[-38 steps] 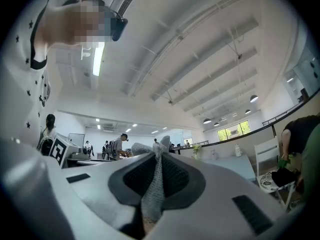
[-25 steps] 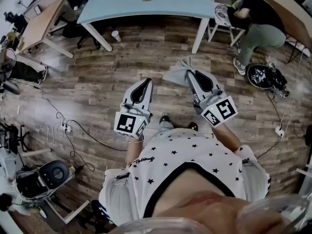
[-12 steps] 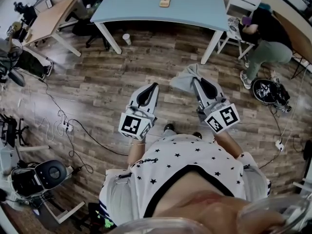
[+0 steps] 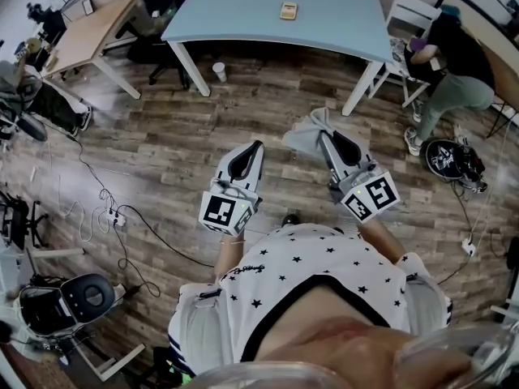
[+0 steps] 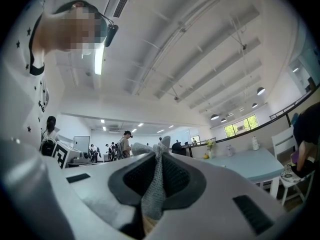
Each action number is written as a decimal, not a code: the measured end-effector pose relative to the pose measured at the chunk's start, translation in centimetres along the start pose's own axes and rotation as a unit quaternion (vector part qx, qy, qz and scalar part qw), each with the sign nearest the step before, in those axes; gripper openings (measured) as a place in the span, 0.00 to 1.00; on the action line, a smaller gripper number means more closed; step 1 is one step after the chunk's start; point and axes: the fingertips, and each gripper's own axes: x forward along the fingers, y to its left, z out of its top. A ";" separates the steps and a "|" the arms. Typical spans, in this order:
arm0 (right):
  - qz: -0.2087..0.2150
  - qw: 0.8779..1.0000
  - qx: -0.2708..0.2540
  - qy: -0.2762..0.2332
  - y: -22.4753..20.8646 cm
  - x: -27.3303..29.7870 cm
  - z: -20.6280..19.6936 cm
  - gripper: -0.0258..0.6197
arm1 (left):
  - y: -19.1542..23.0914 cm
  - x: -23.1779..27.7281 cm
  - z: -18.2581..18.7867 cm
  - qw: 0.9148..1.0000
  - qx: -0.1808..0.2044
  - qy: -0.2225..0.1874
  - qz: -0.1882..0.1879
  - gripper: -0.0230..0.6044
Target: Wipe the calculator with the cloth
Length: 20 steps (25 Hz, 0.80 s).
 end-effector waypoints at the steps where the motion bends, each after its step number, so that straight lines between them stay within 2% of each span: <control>1: -0.002 1.000 0.001 -0.001 0.1 0.3 0.0 0.09 | 0.4 -0.1 0.0 1.000 -0.001 0.000 0.001 0.09; 7: -0.015 1.000 -0.002 0.001 0.4 0.6 0.1 0.09 | 1.1 0.4 -0.6 1.000 -0.009 0.002 -0.013 0.09; 14: -0.035 0.999 0.001 0.004 -2.7 0.0 0.0 0.09 | -0.9 3.3 -1.4 0.999 -0.017 0.012 -0.046 0.09; 17: -0.028 1.000 0.008 0.001 -3.8 1.1 -0.3 0.09 | -0.1 3.8 -1.7 0.999 -0.015 0.022 -0.040 0.09; 20: -0.016 1.000 0.013 -0.004 -5.1 3.0 -0.3 0.09 | 1.7 4.5 -1.9 0.999 -0.015 0.029 -0.018 0.09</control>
